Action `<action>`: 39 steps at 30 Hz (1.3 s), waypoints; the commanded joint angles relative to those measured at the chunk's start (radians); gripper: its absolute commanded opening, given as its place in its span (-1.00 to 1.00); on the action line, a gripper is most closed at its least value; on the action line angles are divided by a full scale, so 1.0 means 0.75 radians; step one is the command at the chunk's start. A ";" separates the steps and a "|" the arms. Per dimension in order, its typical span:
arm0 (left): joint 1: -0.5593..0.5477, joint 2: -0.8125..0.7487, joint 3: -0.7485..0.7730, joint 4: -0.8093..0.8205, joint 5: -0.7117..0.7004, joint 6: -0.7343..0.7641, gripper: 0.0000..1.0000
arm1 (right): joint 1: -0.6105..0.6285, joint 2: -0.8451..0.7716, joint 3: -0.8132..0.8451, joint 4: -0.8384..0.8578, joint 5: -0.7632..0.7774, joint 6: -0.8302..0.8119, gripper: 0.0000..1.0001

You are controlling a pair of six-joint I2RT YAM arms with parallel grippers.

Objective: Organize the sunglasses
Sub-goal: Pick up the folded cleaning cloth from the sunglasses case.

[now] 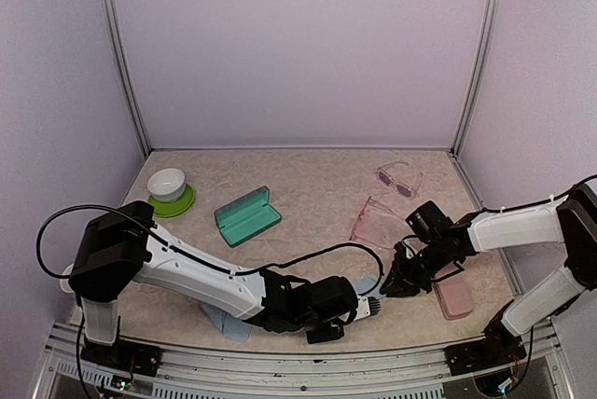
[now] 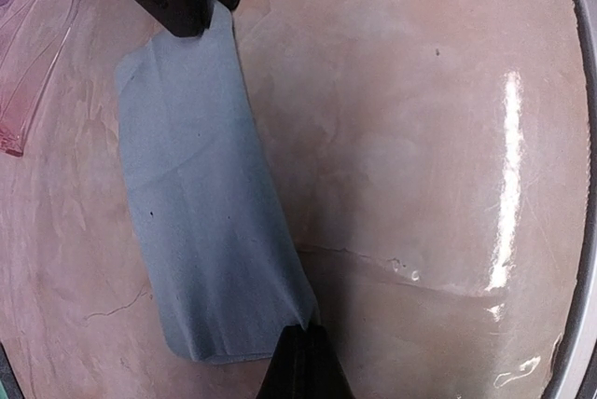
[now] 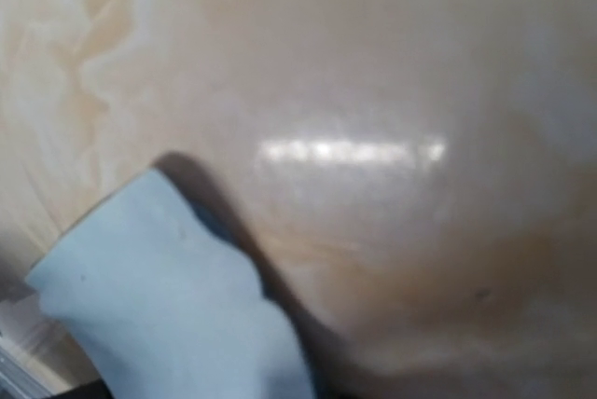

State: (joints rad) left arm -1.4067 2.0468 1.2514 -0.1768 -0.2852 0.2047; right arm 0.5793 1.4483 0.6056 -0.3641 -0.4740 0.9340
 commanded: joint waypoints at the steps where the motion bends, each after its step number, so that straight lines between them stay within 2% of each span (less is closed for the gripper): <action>1: -0.009 0.018 -0.016 -0.042 0.006 -0.016 -1.00 | -0.009 0.043 0.010 -0.035 0.047 -0.025 -0.66; 14: -0.015 0.028 0.016 -0.064 0.016 -0.057 -1.00 | -0.009 0.025 0.037 -0.084 0.075 -0.067 -1.00; 24: -0.035 0.046 0.082 -0.109 0.033 -0.123 -1.00 | -0.010 0.008 0.087 -0.148 0.090 -0.137 -1.00; 39: -0.052 0.044 0.212 -0.216 0.039 -0.328 -1.00 | -0.027 -0.020 0.254 -0.354 0.130 -0.321 -1.00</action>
State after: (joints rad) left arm -1.4303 2.0693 1.3735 -0.2897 -0.2653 0.0216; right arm 0.5774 1.4582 0.7605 -0.5674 -0.4000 0.7532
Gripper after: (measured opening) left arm 0.007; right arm 0.005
